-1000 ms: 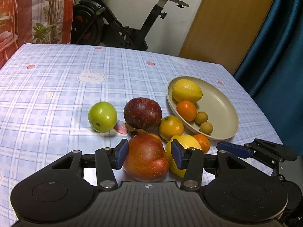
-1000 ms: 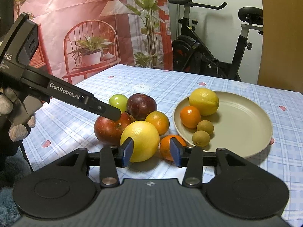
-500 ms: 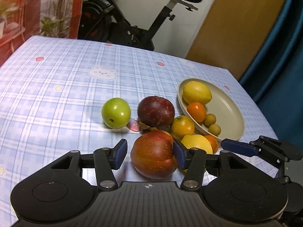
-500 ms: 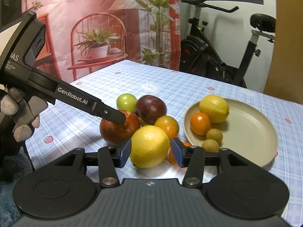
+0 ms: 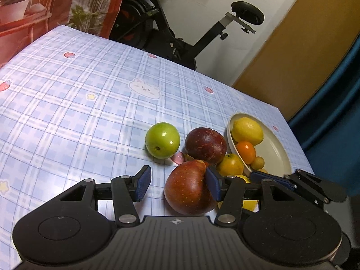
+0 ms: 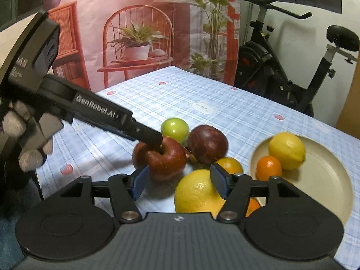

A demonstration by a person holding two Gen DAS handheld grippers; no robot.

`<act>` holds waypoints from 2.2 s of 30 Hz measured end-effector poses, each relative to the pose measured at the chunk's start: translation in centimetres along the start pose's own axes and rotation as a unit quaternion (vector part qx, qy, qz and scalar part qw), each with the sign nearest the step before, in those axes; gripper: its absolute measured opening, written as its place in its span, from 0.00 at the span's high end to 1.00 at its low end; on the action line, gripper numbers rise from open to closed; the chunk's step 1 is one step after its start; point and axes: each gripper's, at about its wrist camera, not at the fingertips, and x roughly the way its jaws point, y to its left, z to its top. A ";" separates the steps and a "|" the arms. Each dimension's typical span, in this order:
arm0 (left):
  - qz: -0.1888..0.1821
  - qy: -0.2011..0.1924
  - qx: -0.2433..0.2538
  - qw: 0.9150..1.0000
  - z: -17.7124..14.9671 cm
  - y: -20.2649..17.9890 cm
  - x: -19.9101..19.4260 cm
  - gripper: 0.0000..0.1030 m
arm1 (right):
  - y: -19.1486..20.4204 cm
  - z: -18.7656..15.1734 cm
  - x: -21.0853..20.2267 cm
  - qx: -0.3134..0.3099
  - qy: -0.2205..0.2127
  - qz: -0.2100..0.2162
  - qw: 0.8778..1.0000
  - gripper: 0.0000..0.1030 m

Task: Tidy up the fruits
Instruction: 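Close the right gripper around the red apple and lift it, then carry the red apple over the plate and lower it onto the plate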

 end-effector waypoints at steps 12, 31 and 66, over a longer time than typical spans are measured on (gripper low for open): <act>0.004 -0.015 -0.040 0.999 0.3 2.3 -0.1 0.45 | 1.9 1.3 2.6 -0.050 0.022 0.011 0.998 0.39; -0.034 -0.028 -0.045 0.998 -0.6 2.3 -0.9 0.44 | 1.9 1.0 5.8 -0.013 0.040 0.031 0.999 0.32; -0.010 -0.037 0.112 0.993 -1.3 -6.5 -1.9 0.39 | 0.5 0.7 -0.5 0.056 -0.055 0.001 0.997 0.34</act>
